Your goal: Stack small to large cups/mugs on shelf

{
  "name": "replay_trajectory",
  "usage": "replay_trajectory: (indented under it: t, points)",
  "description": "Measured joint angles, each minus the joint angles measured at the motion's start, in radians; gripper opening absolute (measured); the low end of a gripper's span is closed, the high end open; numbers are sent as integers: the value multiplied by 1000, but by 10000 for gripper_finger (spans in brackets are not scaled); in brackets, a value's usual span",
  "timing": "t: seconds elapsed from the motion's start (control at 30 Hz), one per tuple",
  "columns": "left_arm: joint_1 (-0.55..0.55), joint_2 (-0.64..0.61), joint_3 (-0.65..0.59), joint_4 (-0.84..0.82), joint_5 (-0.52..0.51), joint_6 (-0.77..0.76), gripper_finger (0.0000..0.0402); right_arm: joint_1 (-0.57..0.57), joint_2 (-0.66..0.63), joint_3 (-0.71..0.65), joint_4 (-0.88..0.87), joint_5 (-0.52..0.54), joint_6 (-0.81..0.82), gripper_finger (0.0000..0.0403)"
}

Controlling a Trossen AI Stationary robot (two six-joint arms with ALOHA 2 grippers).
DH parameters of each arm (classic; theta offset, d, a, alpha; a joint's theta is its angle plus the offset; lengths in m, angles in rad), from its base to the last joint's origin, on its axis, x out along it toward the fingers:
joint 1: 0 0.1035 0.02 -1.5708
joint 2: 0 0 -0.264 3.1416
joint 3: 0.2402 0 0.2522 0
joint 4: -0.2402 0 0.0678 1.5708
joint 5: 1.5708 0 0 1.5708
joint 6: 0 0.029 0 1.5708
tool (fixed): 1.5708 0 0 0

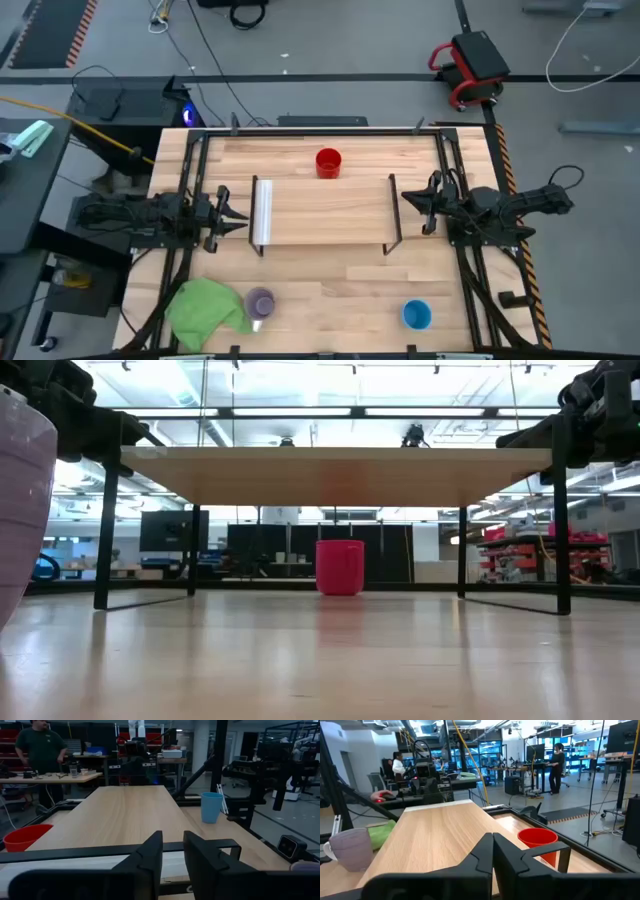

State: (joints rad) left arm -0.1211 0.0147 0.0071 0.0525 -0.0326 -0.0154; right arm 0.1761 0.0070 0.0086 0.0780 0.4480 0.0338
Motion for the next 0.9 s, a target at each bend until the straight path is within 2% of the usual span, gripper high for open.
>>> replay_trajectory:
  t: [0.9]
  points:
    - [0, 0, 0, 0, 0, 0, 81, 0, 0, 0, 0, 0, 0, 15]
